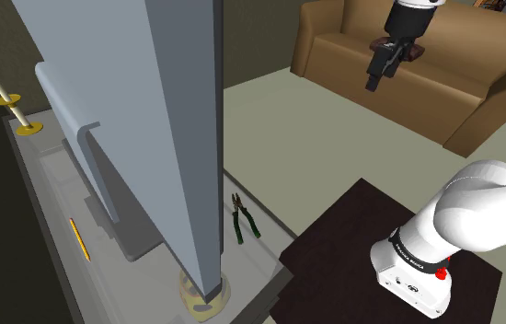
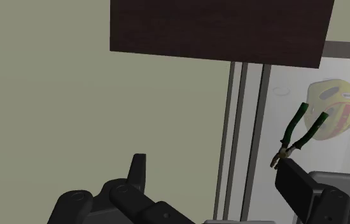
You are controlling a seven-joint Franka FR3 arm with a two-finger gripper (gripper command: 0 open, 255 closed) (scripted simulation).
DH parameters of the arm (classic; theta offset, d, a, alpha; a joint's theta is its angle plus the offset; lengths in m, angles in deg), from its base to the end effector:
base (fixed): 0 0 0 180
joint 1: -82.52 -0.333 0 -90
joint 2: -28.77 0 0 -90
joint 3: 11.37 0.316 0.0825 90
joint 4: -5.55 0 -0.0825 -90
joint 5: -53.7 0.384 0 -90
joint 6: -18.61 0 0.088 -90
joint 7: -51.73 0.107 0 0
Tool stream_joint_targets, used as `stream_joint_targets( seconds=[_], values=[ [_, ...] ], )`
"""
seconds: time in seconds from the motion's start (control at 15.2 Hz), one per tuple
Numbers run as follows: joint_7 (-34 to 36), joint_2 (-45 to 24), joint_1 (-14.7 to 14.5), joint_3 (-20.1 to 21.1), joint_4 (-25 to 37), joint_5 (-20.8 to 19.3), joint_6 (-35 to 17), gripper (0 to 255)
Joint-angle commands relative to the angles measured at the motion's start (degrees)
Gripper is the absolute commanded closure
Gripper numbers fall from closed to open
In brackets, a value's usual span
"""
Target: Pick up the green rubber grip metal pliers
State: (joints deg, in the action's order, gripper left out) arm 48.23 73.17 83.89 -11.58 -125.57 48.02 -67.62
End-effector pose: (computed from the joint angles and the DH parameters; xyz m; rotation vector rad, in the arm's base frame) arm 0.3031 -0.0199 0.6136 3.0453 0.0433 -0.0195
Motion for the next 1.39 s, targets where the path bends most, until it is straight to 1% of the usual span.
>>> stream_joint_targets(
  seconds=[0.0,0.33,0.66,0.99,1.32],
  values=[
    [0.0,0.0,0.0,0.0,0.0,0.0,0.0,0],
    [4.0,-2.8,-0.9,2.0,-6.2,2.9,-7.7,0],
    [7.6,-7.5,-2.0,4.2,-10.9,5.8,-16.1,0],
    [11.0,-14.2,-3.3,6.4,-13.7,8.6,-24.8,0],
    [14.0,-22.8,-4.6,8.7,-14.7,11.1,-33.7,0]
  ],
)
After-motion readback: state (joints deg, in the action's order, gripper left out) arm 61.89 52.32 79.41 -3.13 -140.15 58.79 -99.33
